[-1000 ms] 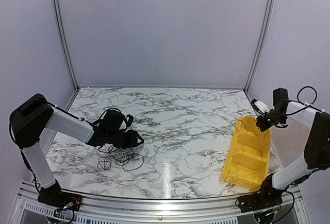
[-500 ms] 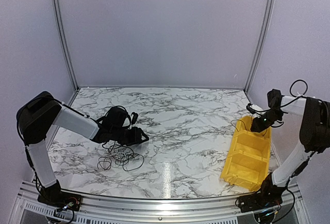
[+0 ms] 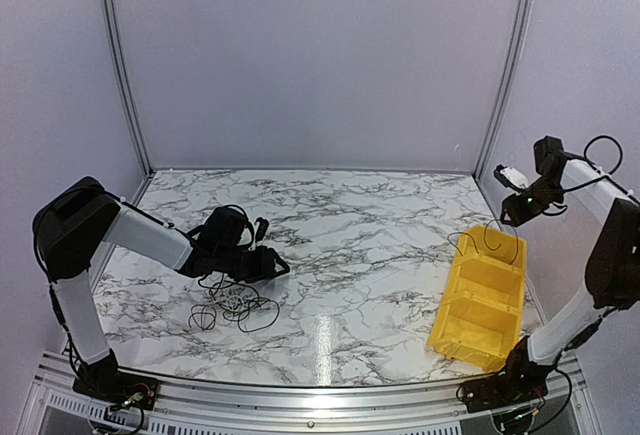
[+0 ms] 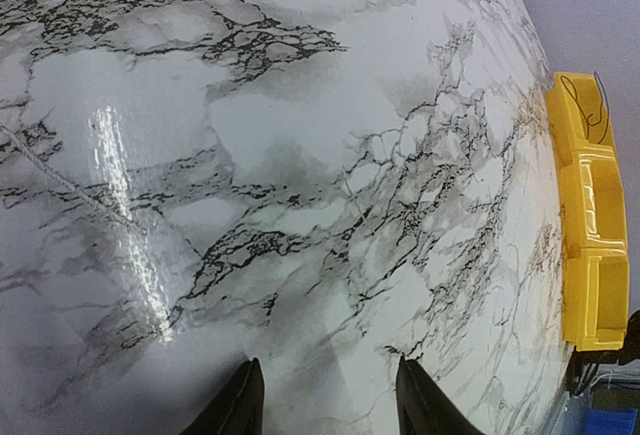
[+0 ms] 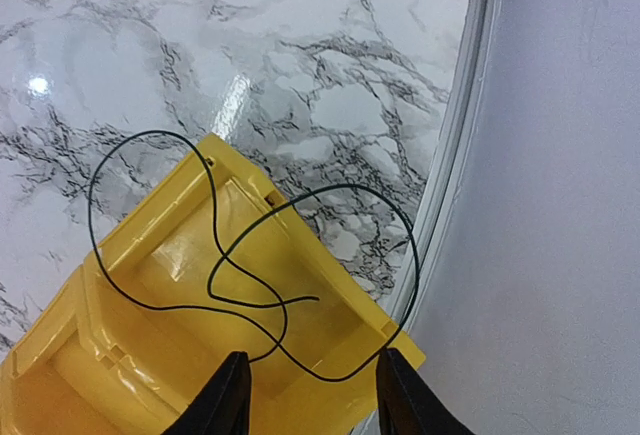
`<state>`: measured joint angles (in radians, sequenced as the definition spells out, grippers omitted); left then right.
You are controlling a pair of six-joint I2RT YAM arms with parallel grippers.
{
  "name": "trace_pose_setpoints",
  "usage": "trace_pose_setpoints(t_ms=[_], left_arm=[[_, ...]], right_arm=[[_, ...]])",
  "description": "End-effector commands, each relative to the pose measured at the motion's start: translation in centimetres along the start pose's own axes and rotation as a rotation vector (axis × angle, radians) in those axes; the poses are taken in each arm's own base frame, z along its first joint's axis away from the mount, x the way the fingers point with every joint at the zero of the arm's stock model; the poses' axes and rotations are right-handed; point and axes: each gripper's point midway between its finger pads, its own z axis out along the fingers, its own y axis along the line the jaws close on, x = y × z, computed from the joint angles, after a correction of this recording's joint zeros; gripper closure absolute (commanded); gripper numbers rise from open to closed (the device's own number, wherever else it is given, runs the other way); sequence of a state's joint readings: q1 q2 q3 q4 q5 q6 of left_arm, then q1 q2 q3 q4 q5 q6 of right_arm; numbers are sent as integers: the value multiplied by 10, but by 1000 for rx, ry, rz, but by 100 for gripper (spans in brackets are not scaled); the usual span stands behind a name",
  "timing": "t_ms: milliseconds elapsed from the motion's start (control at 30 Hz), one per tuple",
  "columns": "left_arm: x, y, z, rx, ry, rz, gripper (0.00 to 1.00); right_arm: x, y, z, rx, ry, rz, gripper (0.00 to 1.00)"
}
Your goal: Untangle the cables
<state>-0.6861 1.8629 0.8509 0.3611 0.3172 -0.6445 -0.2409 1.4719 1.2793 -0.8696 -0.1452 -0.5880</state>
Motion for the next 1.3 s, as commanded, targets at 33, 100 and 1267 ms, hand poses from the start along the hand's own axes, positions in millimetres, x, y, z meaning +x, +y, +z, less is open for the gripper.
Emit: trace_pose_setpoints(t_ms=[33, 100, 1267], left_arm=[[42, 37, 5, -110, 135, -48, 51], [42, 37, 4, -111, 133, -49, 51], [45, 39, 9, -108, 149, -75, 49]], right_arm=[[11, -33, 35, 90, 93, 74, 56], [11, -44, 42, 103, 97, 104, 56], [23, -39, 10, 34, -20, 172, 100]])
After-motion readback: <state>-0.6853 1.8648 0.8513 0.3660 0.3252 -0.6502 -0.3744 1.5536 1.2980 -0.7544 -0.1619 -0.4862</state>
